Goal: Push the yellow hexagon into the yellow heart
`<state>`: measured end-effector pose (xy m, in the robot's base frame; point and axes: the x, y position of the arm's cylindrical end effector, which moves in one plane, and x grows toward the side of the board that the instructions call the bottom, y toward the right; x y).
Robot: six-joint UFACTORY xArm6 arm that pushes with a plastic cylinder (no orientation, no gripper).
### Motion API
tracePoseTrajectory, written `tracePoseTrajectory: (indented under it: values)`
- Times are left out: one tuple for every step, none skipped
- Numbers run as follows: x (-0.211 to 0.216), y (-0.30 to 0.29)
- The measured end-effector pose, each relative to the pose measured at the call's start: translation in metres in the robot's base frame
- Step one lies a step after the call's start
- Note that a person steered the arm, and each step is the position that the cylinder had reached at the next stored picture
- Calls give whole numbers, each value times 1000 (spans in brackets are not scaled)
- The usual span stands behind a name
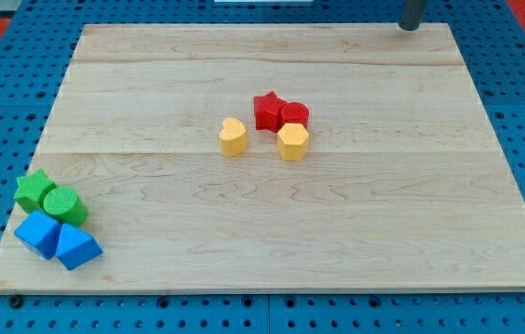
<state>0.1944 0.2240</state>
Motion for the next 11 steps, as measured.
tracePoseTrajectory:
  values:
    - [0,0]
    - [0,1]
    - [0,3]
    - [5,13]
    - [74,51]
    - [139,47]
    - [188,59]
    - [215,71]
    - [252,74]
    - [272,-34]
    - [269,-155]
